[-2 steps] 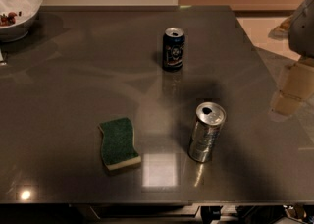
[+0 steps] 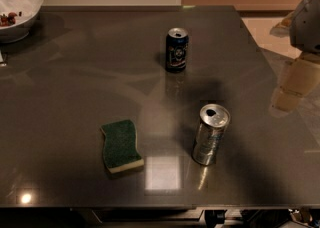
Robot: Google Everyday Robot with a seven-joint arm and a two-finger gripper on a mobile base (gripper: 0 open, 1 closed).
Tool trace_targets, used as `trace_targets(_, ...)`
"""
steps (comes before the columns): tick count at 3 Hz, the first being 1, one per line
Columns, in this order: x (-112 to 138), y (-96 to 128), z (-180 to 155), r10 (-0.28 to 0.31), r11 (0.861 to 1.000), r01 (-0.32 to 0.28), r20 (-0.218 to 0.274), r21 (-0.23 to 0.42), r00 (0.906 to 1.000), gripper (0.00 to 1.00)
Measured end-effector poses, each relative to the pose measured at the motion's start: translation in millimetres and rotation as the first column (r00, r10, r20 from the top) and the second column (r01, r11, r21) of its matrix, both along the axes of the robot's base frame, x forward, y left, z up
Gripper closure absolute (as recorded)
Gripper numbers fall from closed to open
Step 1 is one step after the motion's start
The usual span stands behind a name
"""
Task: Move pepsi can near sponge
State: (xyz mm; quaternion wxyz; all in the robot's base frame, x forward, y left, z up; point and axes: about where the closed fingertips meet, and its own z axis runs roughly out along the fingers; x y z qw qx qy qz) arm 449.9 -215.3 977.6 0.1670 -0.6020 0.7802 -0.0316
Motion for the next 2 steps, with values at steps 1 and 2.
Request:
trace_targets(1, 32, 5, -1, 0.0, 0.998, -0.001, 0.024, 0.057, 0.9997, 0.0)
trace_targets(2, 75, 17, -7, -0.002, 0.992, -0.004, 0.05, 0.124, 0.9988, 0.0)
